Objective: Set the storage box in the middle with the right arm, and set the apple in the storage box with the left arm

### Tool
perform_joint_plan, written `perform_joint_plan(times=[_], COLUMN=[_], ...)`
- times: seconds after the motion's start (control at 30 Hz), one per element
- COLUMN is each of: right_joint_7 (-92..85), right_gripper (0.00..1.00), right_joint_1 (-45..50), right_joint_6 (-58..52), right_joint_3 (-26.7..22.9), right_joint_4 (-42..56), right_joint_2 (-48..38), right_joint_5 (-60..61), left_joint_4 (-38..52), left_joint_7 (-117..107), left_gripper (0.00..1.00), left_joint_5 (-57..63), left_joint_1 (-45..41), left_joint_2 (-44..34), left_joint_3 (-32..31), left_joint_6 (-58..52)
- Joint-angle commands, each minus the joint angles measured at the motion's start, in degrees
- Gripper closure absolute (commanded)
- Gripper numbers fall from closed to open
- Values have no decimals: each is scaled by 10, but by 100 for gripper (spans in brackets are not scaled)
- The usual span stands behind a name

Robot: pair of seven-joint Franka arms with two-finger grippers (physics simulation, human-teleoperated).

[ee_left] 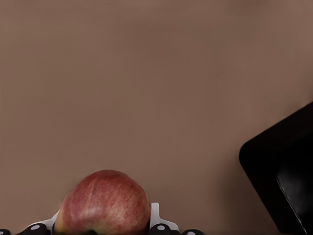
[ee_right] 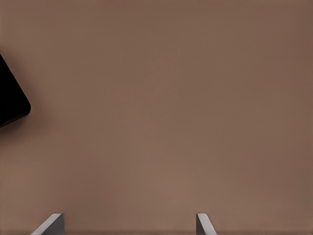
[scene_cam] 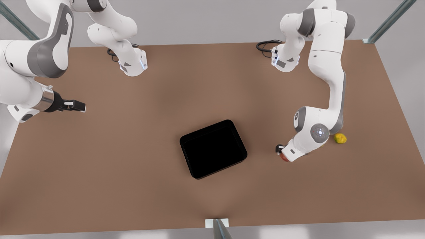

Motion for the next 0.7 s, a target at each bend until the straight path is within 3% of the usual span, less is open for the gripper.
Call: perform_joint_plan(times=[0.0, 0.2, 0.27, 0.3, 0.33, 0.4, 0.47, 0.53, 0.6, 0.63, 0.67], right_joint_7=[-8, -8, -8, -8, -8, -8, -8, -8, -8, -8, -8], right_gripper=[0, 0, 0, 0, 0, 0, 0, 0, 0, 0, 0], right_joint_1=[0, 0, 0, 0, 1, 0, 1, 1, 1, 1, 1], right_joint_6=[-1, 1, 2, 2, 2, 1, 2, 2, 1, 2, 1], right_joint_3=[-1, -1, -1, -1, -1, -1, -1, -1, -1, -1, -1], right_joint_4=[1, 0, 0, 0, 0, 0, 0, 0, -1, -3, -3], right_joint_2=[0, 0, 0, 0, 0, 1, 1, 1, 1, 1, 1], right_joint_5=[0, 0, 0, 0, 0, 0, 0, 0, 0, 0, 0], left_joint_4=[50, 239, 244, 244, 244, 244, 244, 245, 247, 283, 225], left_joint_7=[-213, -432, -457, -456, -453, -450, -443, -239, -164, -166, -118], left_gripper=[38, 38, 38, 34, 0, 0, 0, 0, 0, 0, 0], left_joint_5=[-6, -4, -5, -5, -4, -3, -3, -5, -9, -10, -10], left_joint_1=[-44, -209, -231, -232, -232, -231, -224, -189, -188, -184, -136], left_joint_2=[13, 152, 166, 172, 174, 170, 129, -7, -73, -76, -144], left_joint_3=[-5, -3, -4, -4, -3, 1, 25, 132, 218, 213, 185], left_joint_6=[-135, -127, -101, -87, -80, -81, -153, -410, -525, -546, -521])
